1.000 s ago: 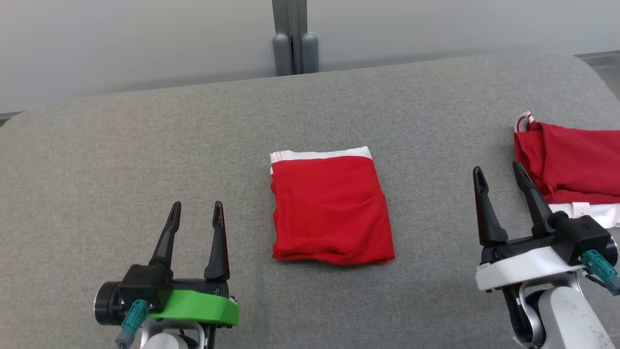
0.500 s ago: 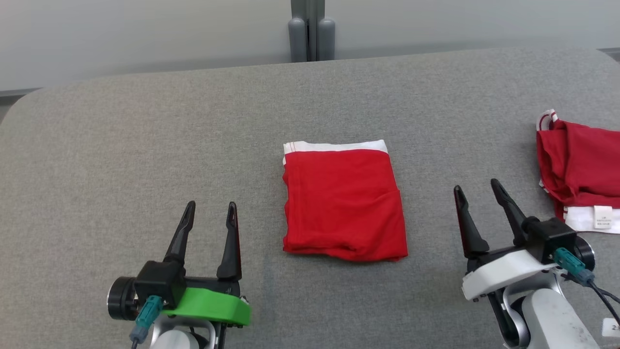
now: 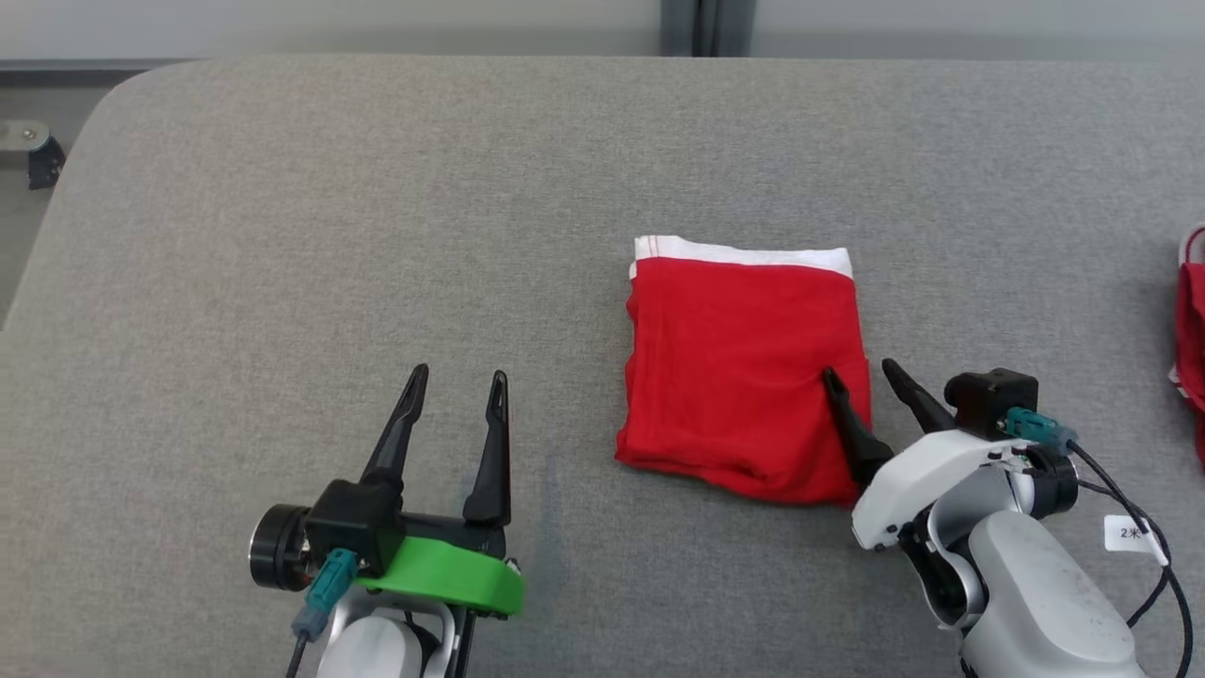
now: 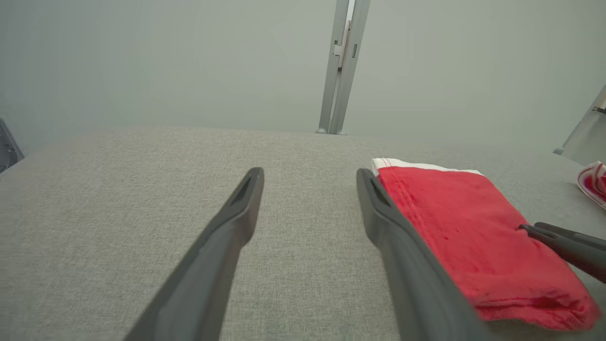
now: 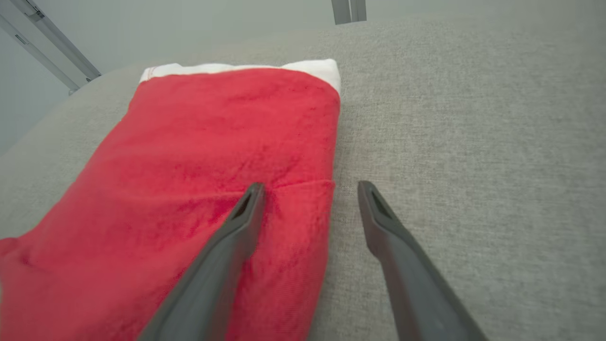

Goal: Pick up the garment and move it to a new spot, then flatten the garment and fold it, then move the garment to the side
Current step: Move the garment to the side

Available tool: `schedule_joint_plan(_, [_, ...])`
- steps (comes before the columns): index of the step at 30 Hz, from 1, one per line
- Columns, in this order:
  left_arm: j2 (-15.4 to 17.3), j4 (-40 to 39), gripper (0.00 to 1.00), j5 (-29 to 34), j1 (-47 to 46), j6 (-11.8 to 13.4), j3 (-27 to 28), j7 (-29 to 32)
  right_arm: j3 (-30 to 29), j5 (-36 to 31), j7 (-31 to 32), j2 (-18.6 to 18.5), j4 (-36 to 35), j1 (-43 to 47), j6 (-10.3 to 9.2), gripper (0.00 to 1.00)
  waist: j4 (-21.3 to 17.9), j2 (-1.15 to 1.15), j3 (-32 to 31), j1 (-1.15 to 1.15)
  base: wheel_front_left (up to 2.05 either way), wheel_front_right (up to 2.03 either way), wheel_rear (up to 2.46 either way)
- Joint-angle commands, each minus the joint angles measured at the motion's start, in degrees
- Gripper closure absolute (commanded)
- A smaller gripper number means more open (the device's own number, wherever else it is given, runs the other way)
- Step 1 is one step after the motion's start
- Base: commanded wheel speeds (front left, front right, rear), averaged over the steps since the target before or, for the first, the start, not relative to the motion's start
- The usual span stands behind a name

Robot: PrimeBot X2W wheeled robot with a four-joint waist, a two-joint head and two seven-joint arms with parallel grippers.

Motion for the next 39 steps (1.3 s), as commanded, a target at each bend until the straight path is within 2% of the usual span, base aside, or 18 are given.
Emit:
schedule_joint_plan(1, [0.18,0.21,0.00,-0.07,-0.86,0.32,-0.32,-0.15,0.26,0.73,0.73,-0.25,0.87,-1.32,0.00,0.00,2.58,0.00,1.78,0.00,0.00,0.00,0.00])
schedule_joint_plan(7, [0.18,0.66,0.00,-0.45,-0.92,0.98,-1.22,-0.15,1.29,1.22,2.85,-0.59,4.52,-3.22,0.00,0.00,4.19,0.00,2.16,0.00,0.00,0.00,0.00])
schedule_joint_plan(12, [0.18,0.50,0.00,-0.87,-1.03,1.38,-1.76,-0.15,2.46,-1.36,4.53,-1.00,8.19,-3.49,-0.01,0.00,4.46,0.00,2.02,0.00,0.00,0.00,0.00])
schedule_joint_plan(13, [0.18,0.46,0.00,-0.89,-1.07,1.40,-1.83,-0.15,2.91,-1.92,4.58,-1.03,8.64,-3.60,-0.01,0.09,4.33,0.00,1.95,0.00,0.00,0.00,0.00])
schedule_joint_plan(14, [0.18,0.48,0.00,-0.74,-1.09,1.34,-1.93,-0.15,3.54,-2.51,4.37,-1.01,9.00,-3.80,0.00,1.00,4.09,0.00,1.86,0.00,0.00,0.00,0.00])
schedule_joint_plan(19, [0.18,0.94,0.00,0.19,-1.06,0.73,-1.91,-0.15,7.28,-4.68,1.21,-2.53,8.20,-5.55,0.00,1.00,1.97,0.00,1.06,0.00,0.00,0.00,0.00])
schedule_joint_plan(24, [0.18,0.95,0.00,1.44,-0.57,0.16,-1.12,-0.15,11.50,-8.00,-1.06,-4.74,7.40,-7.12,-0.02,1.00,-2.04,0.00,-0.29,0.00,0.00,0.00,0.00])
schedule_joint_plan(25, [0.18,0.81,0.00,2.31,-0.43,-0.23,-1.08,-0.15,13.52,-9.32,-1.48,-5.95,6.80,-7.77,-0.03,1.00,-4.18,0.00,-0.67,0.00,0.00,0.00,0.00])
schedule_joint_plan(26, [0.18,0.61,0.00,3.52,-0.86,-0.95,-1.71,-0.15,16.80,-10.38,-1.69,-9.02,5.45,-8.81,-0.03,1.00,-7.86,0.00,-0.74,0.00,0.00,0.00,0.00])
schedule_joint_plan(35, [0.22,0.49,0.00,6.92,-4.96,-3.53,-5.39,-0.15,24.41,-7.91,-2.94,-21.01,0.11,-14.86,-0.04,1.00,-18.45,0.00,2.73,0.00,0.00,0.00,0.00])
schedule_joint_plan(39, [0.24,1.21,0.00,8.27,-7.62,-4.34,-6.70,-0.15,25.53,-6.29,-4.84,-25.74,1.04,-18.70,-0.05,1.00,-21.49,0.00,5.93,0.00,0.00,0.00,0.00])
